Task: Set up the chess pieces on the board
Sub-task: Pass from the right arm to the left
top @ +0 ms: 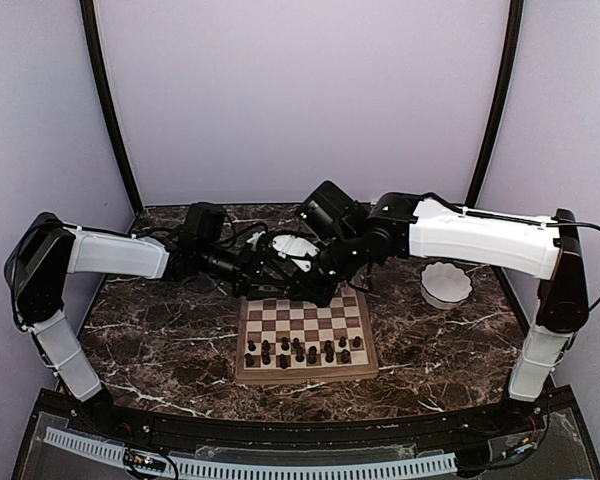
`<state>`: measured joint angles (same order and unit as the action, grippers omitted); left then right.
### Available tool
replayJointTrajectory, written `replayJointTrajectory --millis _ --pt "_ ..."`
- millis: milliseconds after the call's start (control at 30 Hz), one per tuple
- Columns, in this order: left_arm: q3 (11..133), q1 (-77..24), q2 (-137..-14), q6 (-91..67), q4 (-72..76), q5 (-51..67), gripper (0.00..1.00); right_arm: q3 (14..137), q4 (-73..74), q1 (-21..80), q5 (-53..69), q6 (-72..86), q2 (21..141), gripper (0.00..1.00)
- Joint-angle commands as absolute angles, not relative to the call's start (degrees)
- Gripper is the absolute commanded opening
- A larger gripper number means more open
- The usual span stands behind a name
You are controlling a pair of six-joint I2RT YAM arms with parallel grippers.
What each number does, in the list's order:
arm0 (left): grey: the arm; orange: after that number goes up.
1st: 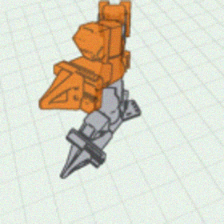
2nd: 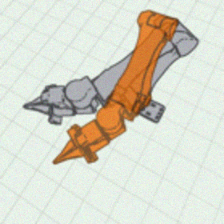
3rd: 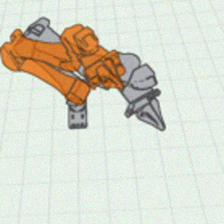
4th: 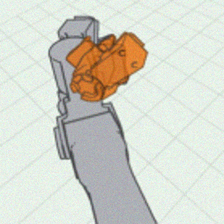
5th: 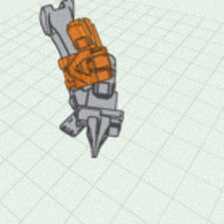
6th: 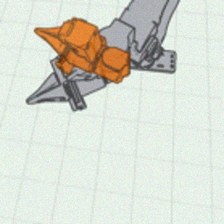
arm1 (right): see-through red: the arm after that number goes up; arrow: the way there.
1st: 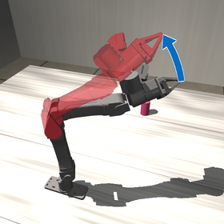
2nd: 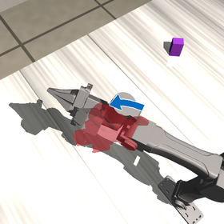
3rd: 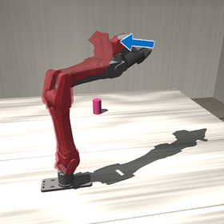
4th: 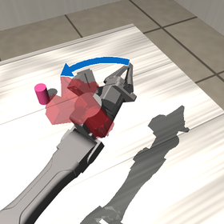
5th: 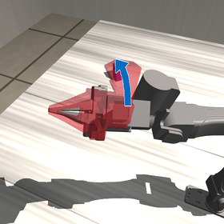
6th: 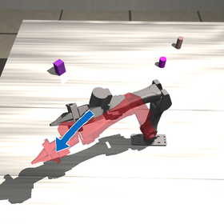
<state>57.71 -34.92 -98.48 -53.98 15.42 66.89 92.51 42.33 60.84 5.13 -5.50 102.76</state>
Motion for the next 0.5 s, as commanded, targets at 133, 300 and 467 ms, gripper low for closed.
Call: replayJointTrajectory --millis 133,300,467 --pt "57.1 -34.9 -98.0 -53.1 15.6 69.3 0.28 93.2 38.4 61.2 3.7 -5.3 102.0 0.11" --pt "57.0 -34.9 -98.5 -54.0 16.3 69.9 0.22 93.4 37.8 61.2 2.8 -5.1 102.0 0.11" --pt "56.8 -34.9 -98.6 -54.6 16.5 70.4 0.26 93.1 37.7 61.2 2.4 -5.1 101.8 0.11"
